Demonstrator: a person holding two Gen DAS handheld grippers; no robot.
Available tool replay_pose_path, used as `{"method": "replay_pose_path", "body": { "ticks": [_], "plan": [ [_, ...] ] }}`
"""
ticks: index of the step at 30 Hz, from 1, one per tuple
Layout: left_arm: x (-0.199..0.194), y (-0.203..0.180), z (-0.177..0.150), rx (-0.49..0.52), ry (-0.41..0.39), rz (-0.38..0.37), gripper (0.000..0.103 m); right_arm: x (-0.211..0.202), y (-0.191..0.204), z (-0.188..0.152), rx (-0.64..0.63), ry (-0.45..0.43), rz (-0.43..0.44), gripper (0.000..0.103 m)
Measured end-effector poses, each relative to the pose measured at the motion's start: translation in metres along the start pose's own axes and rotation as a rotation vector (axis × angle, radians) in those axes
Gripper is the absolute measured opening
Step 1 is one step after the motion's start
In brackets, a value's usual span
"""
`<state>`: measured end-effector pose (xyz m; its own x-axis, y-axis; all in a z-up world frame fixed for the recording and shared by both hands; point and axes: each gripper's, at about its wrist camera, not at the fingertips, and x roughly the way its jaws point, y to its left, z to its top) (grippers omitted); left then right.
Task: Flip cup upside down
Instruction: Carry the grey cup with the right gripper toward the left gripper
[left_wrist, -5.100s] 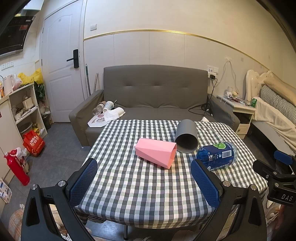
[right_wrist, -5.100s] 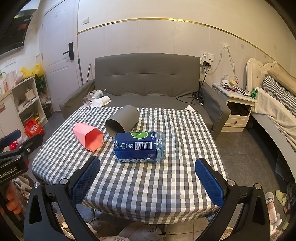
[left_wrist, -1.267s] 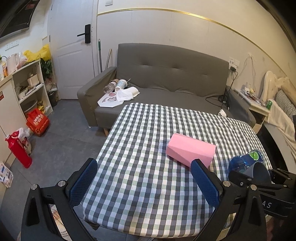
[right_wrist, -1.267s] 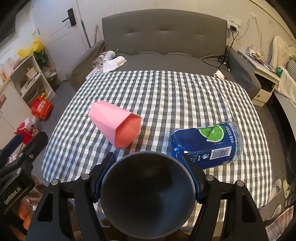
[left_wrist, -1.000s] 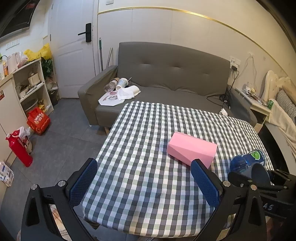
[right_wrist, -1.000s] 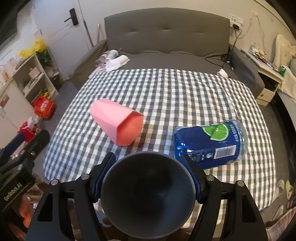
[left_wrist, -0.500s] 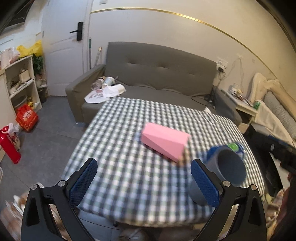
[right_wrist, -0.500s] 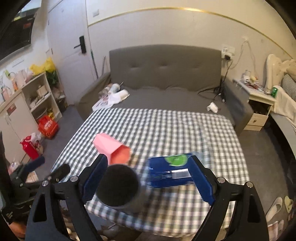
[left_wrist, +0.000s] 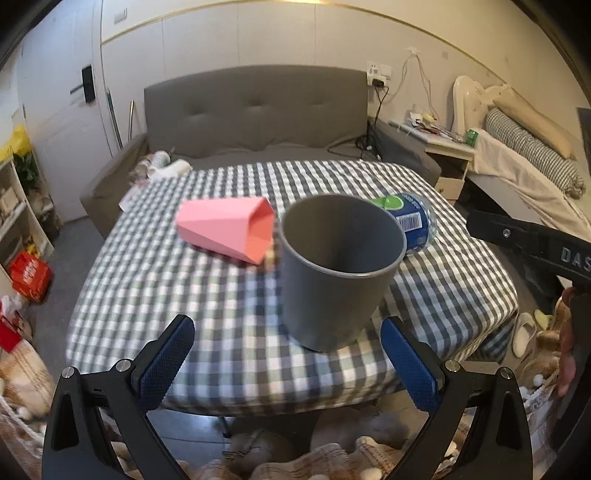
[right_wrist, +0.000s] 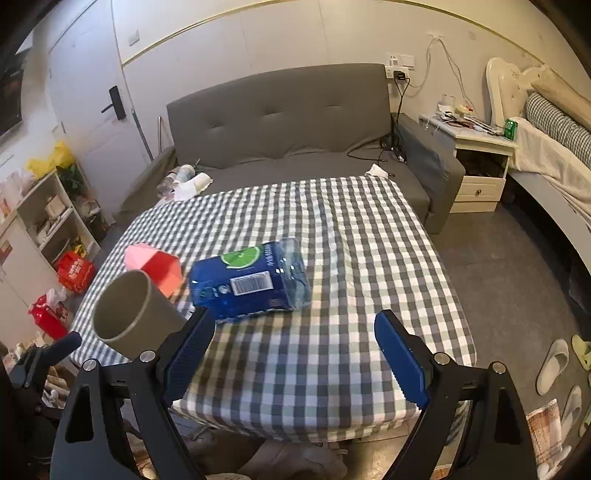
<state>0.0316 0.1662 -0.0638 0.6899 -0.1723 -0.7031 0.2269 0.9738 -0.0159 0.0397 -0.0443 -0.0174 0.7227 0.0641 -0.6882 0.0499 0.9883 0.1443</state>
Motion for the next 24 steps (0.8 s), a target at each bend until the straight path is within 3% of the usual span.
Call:
{"method": "replay_pose_path", "body": {
  "ticks": [10,22,24],
  "plan": [
    [0.038,0.004,0.003,-0.121,0.085,-0.062,0.103,0.019,-0.010,0.000,0.021,0.037,-0.005,0.089],
    [0.067,-0.011,0.010,-0.115,0.095,-0.117,0.102,0.044,-0.009,0.002,0.024,0.083,-0.016,0.089],
    [0.072,-0.014,0.010,-0.116,0.103,-0.132,0.091,0.046,-0.010,0.002,0.025,0.087,-0.016,0.089]
  ]
}}
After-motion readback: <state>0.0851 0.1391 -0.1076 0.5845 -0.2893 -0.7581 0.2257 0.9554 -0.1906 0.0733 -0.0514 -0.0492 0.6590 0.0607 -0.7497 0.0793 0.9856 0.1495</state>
